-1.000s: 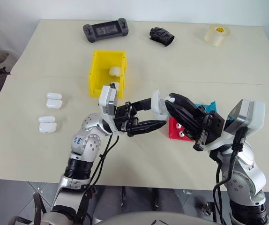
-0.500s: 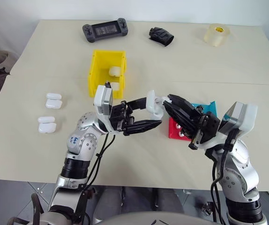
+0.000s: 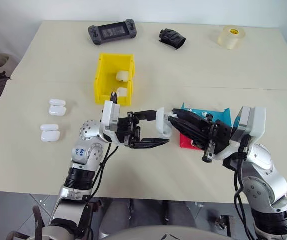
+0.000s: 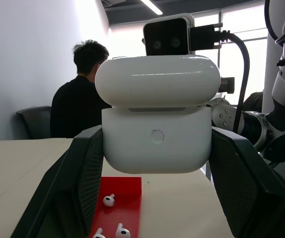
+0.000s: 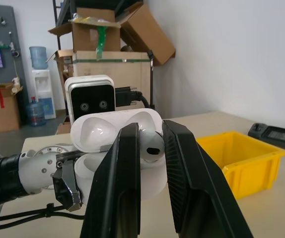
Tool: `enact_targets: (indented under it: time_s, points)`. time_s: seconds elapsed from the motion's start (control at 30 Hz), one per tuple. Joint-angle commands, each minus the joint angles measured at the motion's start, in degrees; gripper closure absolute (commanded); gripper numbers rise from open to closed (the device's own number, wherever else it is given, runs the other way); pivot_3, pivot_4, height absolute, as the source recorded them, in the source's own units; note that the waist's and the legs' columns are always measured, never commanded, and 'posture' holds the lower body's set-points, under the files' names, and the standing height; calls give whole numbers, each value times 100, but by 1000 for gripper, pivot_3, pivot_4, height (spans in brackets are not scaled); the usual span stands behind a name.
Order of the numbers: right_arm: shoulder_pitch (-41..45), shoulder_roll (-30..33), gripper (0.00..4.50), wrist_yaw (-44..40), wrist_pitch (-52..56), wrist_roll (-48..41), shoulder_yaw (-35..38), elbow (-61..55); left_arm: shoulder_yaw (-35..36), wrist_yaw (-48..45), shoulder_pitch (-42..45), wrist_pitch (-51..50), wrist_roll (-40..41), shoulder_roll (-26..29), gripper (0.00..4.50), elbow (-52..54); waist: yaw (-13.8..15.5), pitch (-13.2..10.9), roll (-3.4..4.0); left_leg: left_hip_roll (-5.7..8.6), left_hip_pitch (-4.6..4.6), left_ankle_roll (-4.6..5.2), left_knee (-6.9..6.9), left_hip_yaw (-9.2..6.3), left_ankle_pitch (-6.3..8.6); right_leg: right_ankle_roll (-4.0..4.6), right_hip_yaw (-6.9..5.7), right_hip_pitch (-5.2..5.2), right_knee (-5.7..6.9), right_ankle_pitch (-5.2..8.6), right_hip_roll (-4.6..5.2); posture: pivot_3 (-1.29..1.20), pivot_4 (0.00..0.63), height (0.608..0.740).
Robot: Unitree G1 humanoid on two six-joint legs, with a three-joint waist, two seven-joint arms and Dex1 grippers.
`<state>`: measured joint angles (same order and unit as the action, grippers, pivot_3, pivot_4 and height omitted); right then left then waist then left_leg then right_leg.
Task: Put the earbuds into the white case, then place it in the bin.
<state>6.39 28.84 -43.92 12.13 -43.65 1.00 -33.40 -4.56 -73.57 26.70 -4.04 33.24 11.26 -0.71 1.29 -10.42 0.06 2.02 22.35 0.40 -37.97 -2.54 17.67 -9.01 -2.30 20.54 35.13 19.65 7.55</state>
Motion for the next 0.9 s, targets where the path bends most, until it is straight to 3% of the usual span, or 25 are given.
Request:
enact_targets:
  time_s: [0.03,0.17,0.6,0.9]
  points:
    - [0,161,4067,-13,320,-146,107,-21,-62,-144,153,207,115,-74,1716,262,0,0,0,-1,0,0,0,0,0,0,-1,0,0,0,0,0,150,740]
    - [-48,252,4067,12,642,-404,120,-58,-78,-112,128,189,159,-96,1716,308,1,0,0,-1,0,0,1,0,0,0,-1,0,-1,0,0,0,150,740]
    - [-57,413,10,48,965,-792,636,-264,-74,-90,32,152,196,-105,1716,361,8,-1,0,-1,3,0,0,-2,0,0,-5,-3,-5,0,1,0,150,740]
    - [-1426,1285,10,-814,667,-546,2320,66,-20,-177,-345,138,247,100,1716,455,22,-1,-1,0,5,3,3,-3,1,0,-14,-10,-10,0,2,0,150,740]
